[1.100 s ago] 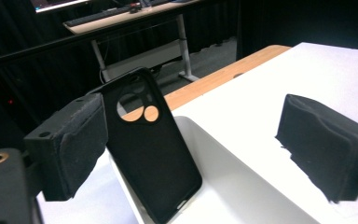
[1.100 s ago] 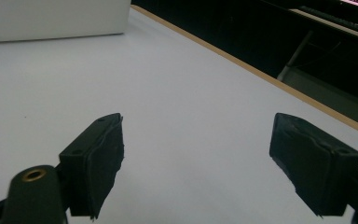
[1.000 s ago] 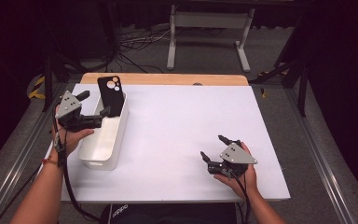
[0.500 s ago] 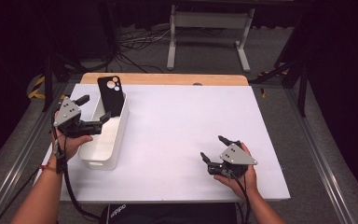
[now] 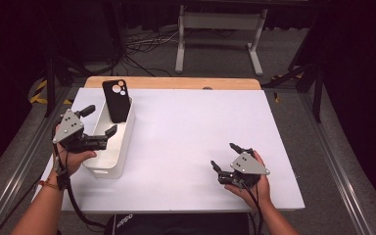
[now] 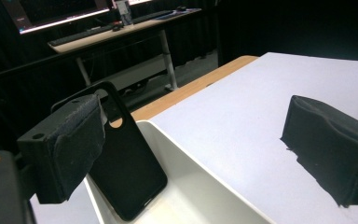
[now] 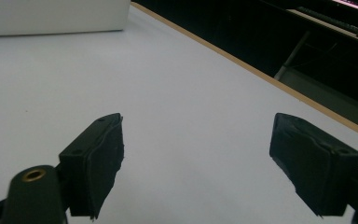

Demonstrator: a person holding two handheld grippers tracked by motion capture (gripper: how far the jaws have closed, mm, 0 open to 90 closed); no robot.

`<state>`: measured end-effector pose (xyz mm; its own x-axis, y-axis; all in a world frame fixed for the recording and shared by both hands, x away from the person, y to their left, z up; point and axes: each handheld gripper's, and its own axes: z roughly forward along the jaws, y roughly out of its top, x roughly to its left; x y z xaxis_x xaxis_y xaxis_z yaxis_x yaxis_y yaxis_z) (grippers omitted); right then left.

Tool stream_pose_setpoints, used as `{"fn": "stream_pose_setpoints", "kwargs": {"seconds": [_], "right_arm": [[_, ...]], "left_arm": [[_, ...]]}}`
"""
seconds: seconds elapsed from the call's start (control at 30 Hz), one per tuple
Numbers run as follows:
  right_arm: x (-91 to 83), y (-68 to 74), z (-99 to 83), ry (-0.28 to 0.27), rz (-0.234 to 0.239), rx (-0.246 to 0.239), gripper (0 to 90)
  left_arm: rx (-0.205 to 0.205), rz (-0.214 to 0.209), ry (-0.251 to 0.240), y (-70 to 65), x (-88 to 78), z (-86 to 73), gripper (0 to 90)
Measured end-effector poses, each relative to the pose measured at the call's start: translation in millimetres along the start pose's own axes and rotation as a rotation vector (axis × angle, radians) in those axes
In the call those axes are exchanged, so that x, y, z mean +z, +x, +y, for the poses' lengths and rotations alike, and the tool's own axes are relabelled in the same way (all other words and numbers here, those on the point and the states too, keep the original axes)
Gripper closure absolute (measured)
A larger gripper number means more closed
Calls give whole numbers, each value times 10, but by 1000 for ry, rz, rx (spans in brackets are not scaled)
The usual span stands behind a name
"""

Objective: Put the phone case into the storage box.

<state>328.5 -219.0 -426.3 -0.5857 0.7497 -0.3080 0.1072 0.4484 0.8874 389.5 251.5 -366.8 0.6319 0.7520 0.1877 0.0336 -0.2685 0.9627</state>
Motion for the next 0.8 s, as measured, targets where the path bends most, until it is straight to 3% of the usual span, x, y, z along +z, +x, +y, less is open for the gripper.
{"fn": "stream_pose_setpoints", "kwargs": {"seconds": [0.17,0.27,0.5,0.8], "right_arm": [[-6,14,2,2,2,-10,184],[-9,17,1,2,3,-11,184],[-24,6,-2,-1,-10,-4,186],[-31,21,-14,5,-2,-10,179]], "left_arm": [[2,-17,-3,-53,-37,-1,62],[3,-6,5,-57,-52,-14,53],[4,-45,-3,-87,-81,-56,29],[18,-81,-9,-219,-83,-47,31]]}}
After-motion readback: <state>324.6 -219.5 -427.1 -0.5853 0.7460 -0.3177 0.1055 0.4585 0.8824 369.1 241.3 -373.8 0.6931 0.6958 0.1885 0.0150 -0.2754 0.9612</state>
